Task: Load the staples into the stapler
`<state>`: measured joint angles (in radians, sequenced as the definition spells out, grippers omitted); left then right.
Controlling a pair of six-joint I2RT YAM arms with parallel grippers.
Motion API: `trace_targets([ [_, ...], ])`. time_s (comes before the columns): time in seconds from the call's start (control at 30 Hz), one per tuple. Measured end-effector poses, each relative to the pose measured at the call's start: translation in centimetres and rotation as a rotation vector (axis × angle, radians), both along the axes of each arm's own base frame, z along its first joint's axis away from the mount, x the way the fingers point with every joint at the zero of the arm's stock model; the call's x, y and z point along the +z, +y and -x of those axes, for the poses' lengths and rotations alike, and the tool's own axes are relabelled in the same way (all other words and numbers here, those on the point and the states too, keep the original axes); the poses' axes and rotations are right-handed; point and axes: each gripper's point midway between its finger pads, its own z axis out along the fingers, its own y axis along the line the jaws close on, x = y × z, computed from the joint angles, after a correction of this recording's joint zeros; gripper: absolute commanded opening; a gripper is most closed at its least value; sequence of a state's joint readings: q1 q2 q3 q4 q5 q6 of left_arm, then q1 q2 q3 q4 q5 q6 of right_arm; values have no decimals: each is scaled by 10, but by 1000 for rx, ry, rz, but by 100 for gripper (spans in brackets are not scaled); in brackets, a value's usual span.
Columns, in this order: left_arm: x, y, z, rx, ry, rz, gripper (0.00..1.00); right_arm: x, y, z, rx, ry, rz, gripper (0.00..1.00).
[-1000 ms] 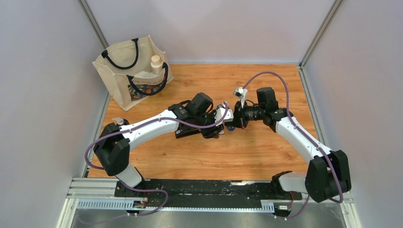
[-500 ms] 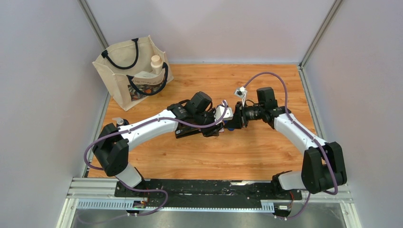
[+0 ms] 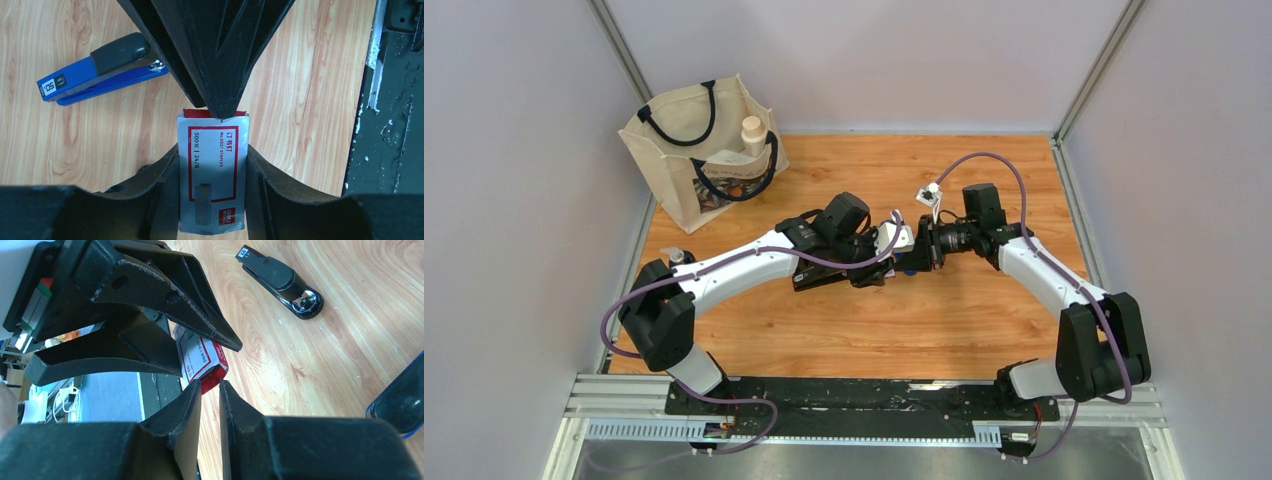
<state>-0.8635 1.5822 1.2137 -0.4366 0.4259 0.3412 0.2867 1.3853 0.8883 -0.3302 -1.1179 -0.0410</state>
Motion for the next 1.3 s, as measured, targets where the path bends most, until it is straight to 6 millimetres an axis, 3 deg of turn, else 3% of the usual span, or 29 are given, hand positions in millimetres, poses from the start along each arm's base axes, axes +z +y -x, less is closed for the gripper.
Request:
trace_targets([
  [1.3,0,0,-2,6,-3,2,11,-7,2,-5,-10,119,-30,22],
])
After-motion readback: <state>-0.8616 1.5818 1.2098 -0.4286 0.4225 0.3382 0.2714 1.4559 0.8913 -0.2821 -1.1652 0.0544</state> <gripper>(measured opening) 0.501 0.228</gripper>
